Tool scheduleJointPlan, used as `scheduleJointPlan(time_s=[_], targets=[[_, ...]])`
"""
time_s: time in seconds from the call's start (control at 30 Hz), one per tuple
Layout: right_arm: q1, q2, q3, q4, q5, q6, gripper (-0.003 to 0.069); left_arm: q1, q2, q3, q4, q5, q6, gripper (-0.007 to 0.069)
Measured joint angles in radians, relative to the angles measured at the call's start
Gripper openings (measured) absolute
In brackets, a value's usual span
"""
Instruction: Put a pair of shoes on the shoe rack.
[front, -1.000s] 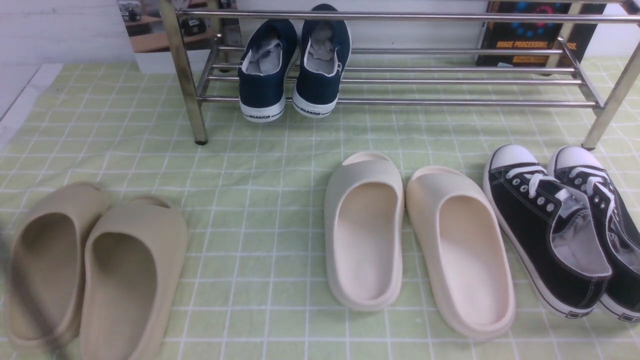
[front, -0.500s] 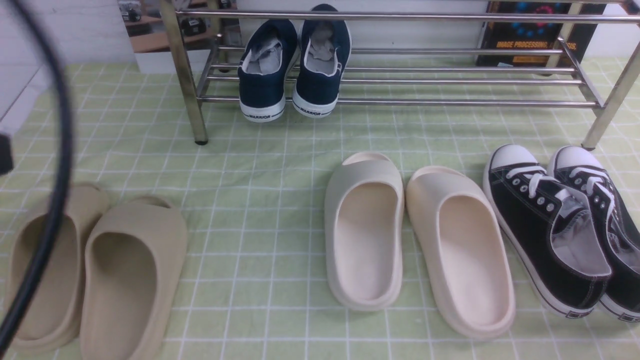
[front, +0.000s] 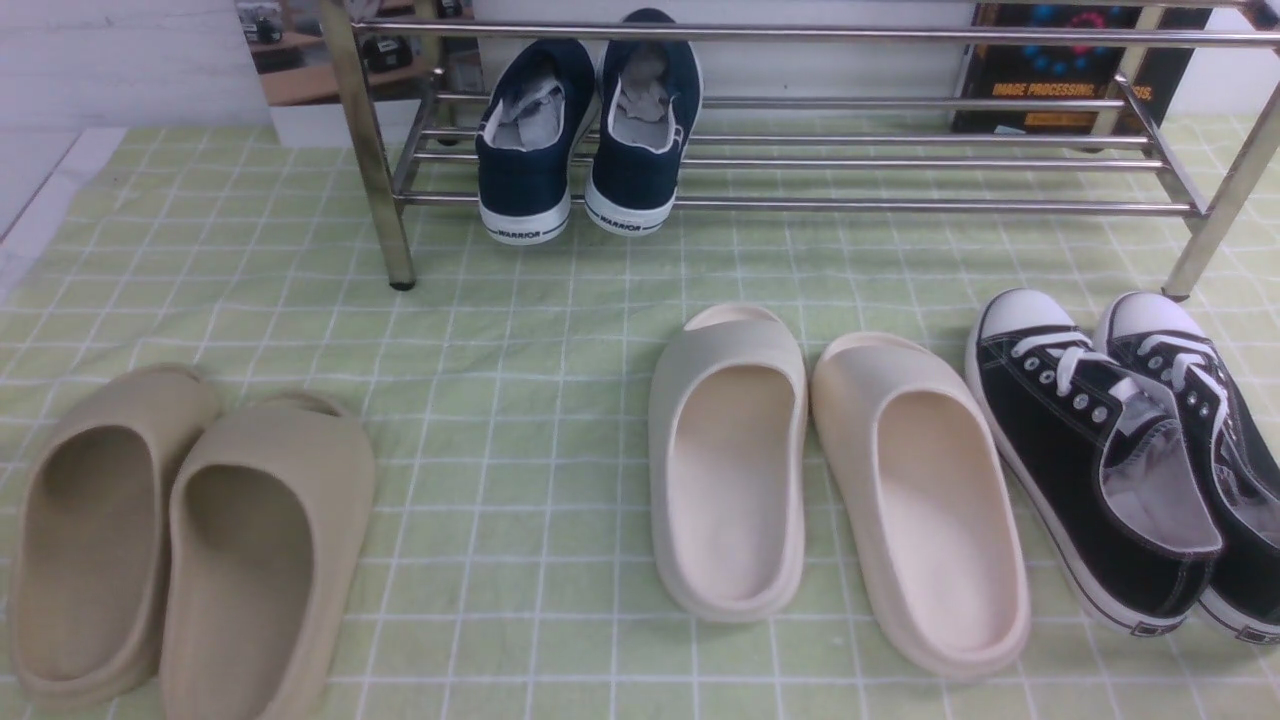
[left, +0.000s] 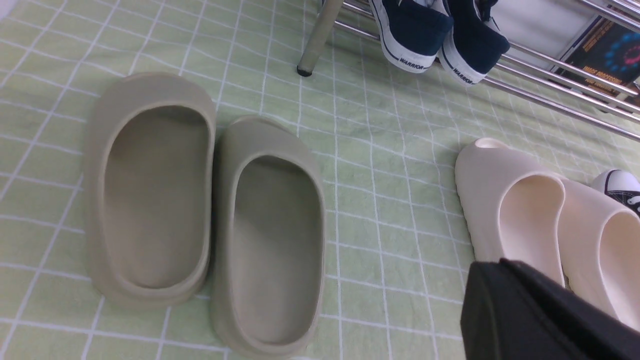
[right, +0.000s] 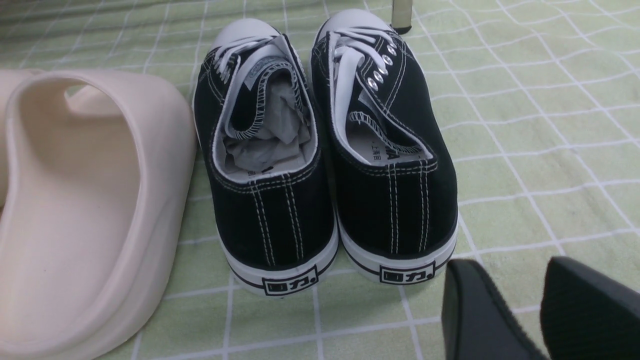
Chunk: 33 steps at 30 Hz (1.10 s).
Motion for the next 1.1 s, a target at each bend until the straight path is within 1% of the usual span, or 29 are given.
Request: scheduleJointPlan(time_s=[0.1, 0.23, 0.27, 0.43, 0.47, 0.53, 0.6, 0.63, 0.7, 0.77, 0.8, 0.83, 0.87, 0.97, 1.1], targets=[[0.000, 0.000, 0.000, 0.000, 0.000, 0.000, 0.0239, 0.000, -0.002, 0.022, 0.000, -0.026, 0.000, -0.0013], [0.000, 0.000, 0.000, 0.000, 0.000, 0.000, 0.0239, 0.000, -0.002, 0.108, 0.006, -0.138, 0.024, -0.0013], [0.000, 0.000, 0.000, 0.000, 0.000, 0.000, 0.0239, 0.000, -0.002, 0.112, 0.007, -0.144, 0.026, -0.0013], [0.000, 0.000, 0.000, 0.000, 0.000, 0.000, 0.0239, 0.000, -0.005, 0.262, 0.039, -0.338, 0.042, -0.0013], [0.000, 0.000, 0.000, 0.000, 0.000, 0.000, 0.0239, 0.000, -0.006, 0.269, 0.040, -0.348, 0.044, -0.0013], [0.000, 0.000, 0.000, 0.000, 0.000, 0.000, 0.0239, 0.032, -0.023, 0.362, 0.031, -0.458, 0.071, -0.0013], [0.000, 0.000, 0.000, 0.000, 0.000, 0.000, 0.0239, 0.084, -0.038, 0.417, -0.017, -0.515, 0.124, -0.0013], [0.000, 0.000, 0.000, 0.000, 0.000, 0.000, 0.0239, 0.091, -0.038, 0.423, -0.017, -0.521, 0.132, -0.0013], [0.000, 0.000, 0.000, 0.000, 0.000, 0.000, 0.0239, 0.201, -0.075, 0.490, -0.116, -0.563, 0.268, -0.0013], [0.000, 0.000, 0.000, 0.000, 0.000, 0.000, 0.0239, 0.239, -0.098, 0.508, -0.151, -0.567, 0.323, -0.0013], [0.000, 0.000, 0.000, 0.000, 0.000, 0.000, 0.0239, 0.293, -0.119, 0.534, -0.178, -0.570, 0.397, -0.0013], [0.000, 0.000, 0.000, 0.000, 0.000, 0.000, 0.0239, 0.321, -0.126, 0.549, -0.191, -0.571, 0.446, -0.0013], [0.000, 0.000, 0.000, 0.000, 0.000, 0.000, 0.0239, 0.342, -0.127, 0.562, -0.195, -0.566, 0.466, -0.0013], [0.000, 0.000, 0.000, 0.000, 0.000, 0.000, 0.0239, 0.370, -0.128, 0.584, -0.194, -0.558, 0.480, -0.0013], [0.000, 0.000, 0.000, 0.000, 0.000, 0.000, 0.0239, 0.376, -0.128, 0.638, -0.146, -0.567, 0.380, -0.0013]])
